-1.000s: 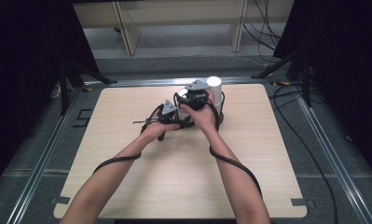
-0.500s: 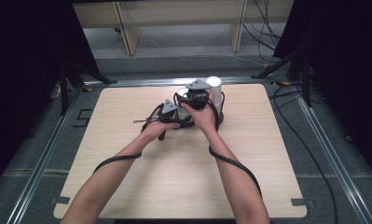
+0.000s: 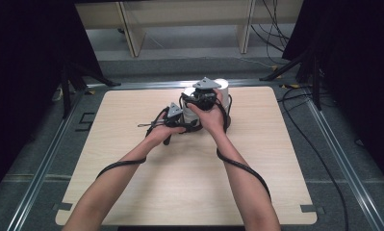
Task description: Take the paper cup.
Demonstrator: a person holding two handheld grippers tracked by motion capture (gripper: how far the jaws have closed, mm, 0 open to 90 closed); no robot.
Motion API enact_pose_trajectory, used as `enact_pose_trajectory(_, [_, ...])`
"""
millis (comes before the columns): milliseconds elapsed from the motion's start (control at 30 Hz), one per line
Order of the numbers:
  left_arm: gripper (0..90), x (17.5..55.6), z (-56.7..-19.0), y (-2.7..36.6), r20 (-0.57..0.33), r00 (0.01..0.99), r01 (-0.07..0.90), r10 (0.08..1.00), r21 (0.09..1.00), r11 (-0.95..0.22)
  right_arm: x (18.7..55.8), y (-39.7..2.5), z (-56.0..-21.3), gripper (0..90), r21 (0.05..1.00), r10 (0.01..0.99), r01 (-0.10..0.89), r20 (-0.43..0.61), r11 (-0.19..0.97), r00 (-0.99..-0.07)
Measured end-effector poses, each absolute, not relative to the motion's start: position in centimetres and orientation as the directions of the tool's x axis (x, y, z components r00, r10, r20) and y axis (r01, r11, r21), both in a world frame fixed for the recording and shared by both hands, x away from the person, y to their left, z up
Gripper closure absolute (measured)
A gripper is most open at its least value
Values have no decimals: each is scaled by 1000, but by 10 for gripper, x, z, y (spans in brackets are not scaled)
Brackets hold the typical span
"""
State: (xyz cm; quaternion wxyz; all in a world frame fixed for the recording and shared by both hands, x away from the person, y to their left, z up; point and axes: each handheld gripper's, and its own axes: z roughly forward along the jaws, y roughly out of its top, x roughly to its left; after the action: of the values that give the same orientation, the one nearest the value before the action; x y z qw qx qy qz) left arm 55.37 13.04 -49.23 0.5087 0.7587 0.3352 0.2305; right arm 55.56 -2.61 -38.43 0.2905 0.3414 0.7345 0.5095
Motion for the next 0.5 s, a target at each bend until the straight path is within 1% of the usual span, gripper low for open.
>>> enact_pose_trajectory(67, [196, 553, -492, 130, 12, 668, 274, 744, 926, -260, 554, -27, -378, 357, 949, 795, 208, -69, 239, -603])
enact_pose_trajectory(133, [196, 553, -492, 131, 13, 669, 274, 744, 925, -262, 554, -28, -377, 357, 951, 792, 190, -85, 246, -604])
enact_pose_trajectory(167, [196, 554, -491, 132, 40, 676, 271, 736, 915, -299, 553, -26, -375, 357, 954, 795, 194, -69, 229, -602])
enact_pose_trajectory(200, [197, 554, -491, 132, 41, 675, 271, 737, 915, -299, 552, -27, -372, 358, 953, 789, 180, -86, 243, -608])
enact_pose_trajectory(267, [196, 553, -492, 132, 41, 673, 271, 739, 915, -298, 551, -26, -368, 358, 959, 789, 173, -75, 224, -610])
enact_pose_trajectory(467, [198, 554, -492, 132, 42, 673, 266, 739, 918, -294, 543, -26, -350, 359, 964, 790, 149, -87, 221, -606])
enact_pose_trajectory(500, [198, 554, -492, 132, 39, 674, 266, 738, 919, -291, 542, -26, -349, 359, 966, 790, 152, -75, 209, -608])
